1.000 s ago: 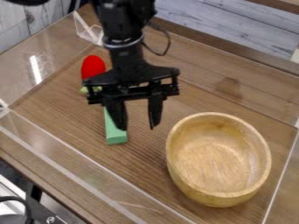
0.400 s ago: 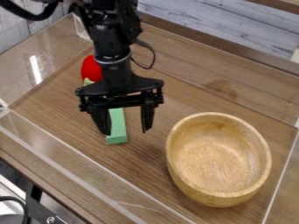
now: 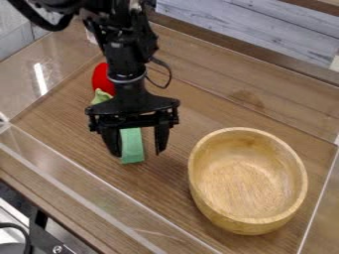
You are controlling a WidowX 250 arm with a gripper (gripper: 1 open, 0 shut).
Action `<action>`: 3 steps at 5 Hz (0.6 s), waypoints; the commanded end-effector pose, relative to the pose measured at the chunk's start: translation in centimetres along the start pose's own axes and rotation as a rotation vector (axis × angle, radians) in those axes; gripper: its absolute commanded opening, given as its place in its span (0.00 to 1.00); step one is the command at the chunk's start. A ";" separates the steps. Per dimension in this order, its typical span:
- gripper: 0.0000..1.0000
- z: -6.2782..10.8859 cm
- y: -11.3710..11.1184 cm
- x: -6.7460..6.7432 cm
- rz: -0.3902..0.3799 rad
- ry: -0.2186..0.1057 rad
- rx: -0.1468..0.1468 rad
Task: Put the green block in the brown bowl
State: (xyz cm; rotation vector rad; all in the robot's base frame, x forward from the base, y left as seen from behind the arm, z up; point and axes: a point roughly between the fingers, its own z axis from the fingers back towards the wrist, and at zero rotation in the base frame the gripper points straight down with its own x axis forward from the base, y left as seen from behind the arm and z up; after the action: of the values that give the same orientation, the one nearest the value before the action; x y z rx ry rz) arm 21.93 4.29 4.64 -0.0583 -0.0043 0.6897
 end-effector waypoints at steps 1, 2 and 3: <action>1.00 0.0 0.0 1.5 0.013 -0.037 0.005; 1.00 -0.6 0.2 2.1 0.024 -0.042 0.021; 1.00 -1.1 0.3 2.7 0.035 -0.046 0.035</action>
State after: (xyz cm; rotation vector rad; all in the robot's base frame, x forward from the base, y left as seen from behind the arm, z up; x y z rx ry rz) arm 22.99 5.71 2.65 -0.0072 0.0071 0.7207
